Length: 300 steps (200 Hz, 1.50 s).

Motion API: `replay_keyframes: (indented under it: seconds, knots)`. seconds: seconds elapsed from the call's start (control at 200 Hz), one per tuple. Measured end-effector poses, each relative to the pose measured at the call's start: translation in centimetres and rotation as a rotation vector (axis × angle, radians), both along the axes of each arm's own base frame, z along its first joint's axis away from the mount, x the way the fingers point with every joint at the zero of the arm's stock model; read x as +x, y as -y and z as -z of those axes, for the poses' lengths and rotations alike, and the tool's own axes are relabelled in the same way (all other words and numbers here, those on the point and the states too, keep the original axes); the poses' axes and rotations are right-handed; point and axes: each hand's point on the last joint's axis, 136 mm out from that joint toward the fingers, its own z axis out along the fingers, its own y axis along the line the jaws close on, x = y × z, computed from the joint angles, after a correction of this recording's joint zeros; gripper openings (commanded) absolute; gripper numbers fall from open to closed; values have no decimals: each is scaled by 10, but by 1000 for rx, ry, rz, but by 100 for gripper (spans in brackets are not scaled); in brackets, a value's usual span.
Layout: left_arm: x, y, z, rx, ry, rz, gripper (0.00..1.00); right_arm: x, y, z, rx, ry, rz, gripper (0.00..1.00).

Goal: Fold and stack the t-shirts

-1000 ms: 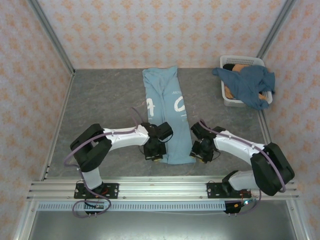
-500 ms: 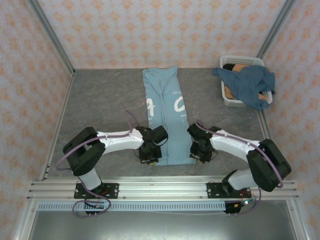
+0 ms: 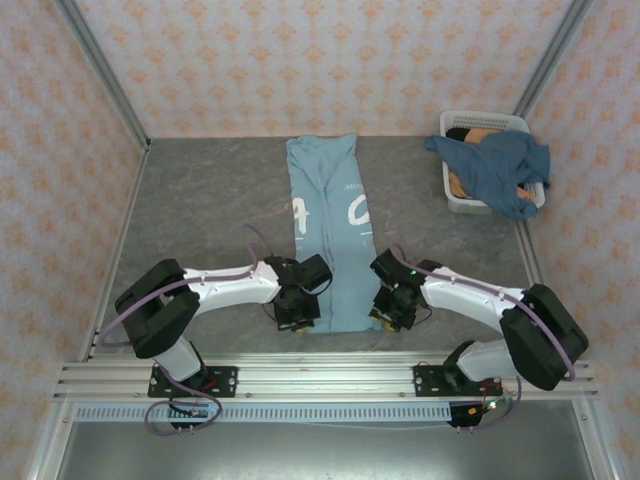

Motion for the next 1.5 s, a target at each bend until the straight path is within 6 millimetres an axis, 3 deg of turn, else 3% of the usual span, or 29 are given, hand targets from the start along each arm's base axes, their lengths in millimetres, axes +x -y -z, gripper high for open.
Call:
replay_keyframes:
  seconds: [0.13, 0.225, 0.32, 0.535, 0.841, 1.031, 1.301, 1.421, 1.501]
  knots:
    - [-6, -3, 1, 2, -6, 8, 0, -5, 1, -2, 16, 4, 7, 45]
    - [-11, -8, 5, 14, -19, 11, 0, -9, 4, 0, 13, -4, 19, 38]
    - [-13, -8, 5, 11, -26, 15, 0, -13, 8, -1, -8, -8, 20, 41]
    - [-15, -12, 5, 18, -32, 18, 0, -9, 10, -33, 33, 84, 20, 47]
    - [-16, -12, 5, 20, -31, 33, 0, -12, 7, -10, -37, -11, -8, 45]
    - [-16, -13, 5, 21, -32, 36, 0, -5, -6, -7, -26, -23, -41, 42]
    - [-16, -12, 5, 23, -37, 36, 0, -11, -12, -1, -30, -45, -74, 45]
    - [-15, -11, 5, 23, -37, 36, 0, -16, -15, 4, -39, -58, -96, 35]
    - [-15, -10, 5, 22, -37, 36, 0, -17, -12, 5, -57, -71, -84, 23]
